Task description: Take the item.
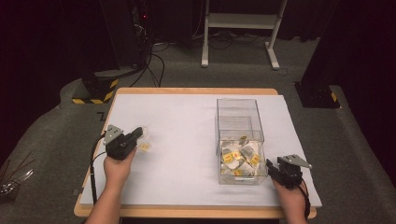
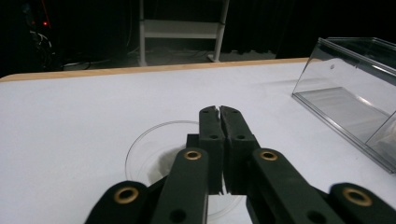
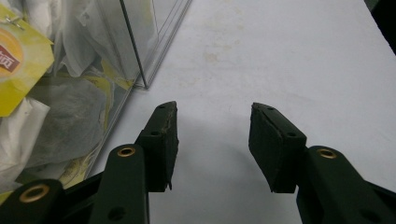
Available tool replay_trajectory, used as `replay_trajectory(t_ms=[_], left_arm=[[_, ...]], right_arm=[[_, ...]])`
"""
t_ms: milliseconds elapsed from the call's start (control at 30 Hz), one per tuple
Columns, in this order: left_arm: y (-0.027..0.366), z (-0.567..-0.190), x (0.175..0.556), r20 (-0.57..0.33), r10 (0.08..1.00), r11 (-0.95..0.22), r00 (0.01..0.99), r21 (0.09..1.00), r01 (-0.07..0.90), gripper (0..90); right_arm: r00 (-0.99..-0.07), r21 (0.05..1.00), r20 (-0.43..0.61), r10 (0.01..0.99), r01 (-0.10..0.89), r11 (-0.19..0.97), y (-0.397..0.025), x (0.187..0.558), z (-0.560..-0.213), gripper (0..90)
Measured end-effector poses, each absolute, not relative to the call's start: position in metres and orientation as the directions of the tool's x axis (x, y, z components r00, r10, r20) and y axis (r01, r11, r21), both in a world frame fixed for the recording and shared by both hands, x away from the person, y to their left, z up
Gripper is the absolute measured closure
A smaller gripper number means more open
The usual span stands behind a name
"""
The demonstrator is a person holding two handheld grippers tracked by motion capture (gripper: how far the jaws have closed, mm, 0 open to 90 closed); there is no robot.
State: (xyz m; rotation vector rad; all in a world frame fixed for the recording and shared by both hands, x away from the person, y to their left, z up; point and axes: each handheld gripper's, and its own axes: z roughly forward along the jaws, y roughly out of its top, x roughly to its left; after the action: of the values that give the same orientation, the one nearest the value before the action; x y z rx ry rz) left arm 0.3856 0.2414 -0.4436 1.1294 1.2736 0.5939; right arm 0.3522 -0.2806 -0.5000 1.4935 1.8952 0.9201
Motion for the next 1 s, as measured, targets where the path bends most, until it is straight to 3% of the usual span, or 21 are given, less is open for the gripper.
replay_trajectory(t_ms=[433,1000], left_arm=[[0.236,-0.443,0.378,-0.411,0.873,0.365,0.263,0.908,0.207,76.9],[0.162,-0.453,0.347,-0.388,0.832,0.295,0.398,0.915,0.276,58.6]], right_arm=[[-0.232,0.790,-0.013,0.973,0.594,0.152,-0.280,0.352,-0.500,52.5],[-0.268,0.803,0.004,0.964,0.576,0.157,-0.281,0.348,-0.496,54.0]])
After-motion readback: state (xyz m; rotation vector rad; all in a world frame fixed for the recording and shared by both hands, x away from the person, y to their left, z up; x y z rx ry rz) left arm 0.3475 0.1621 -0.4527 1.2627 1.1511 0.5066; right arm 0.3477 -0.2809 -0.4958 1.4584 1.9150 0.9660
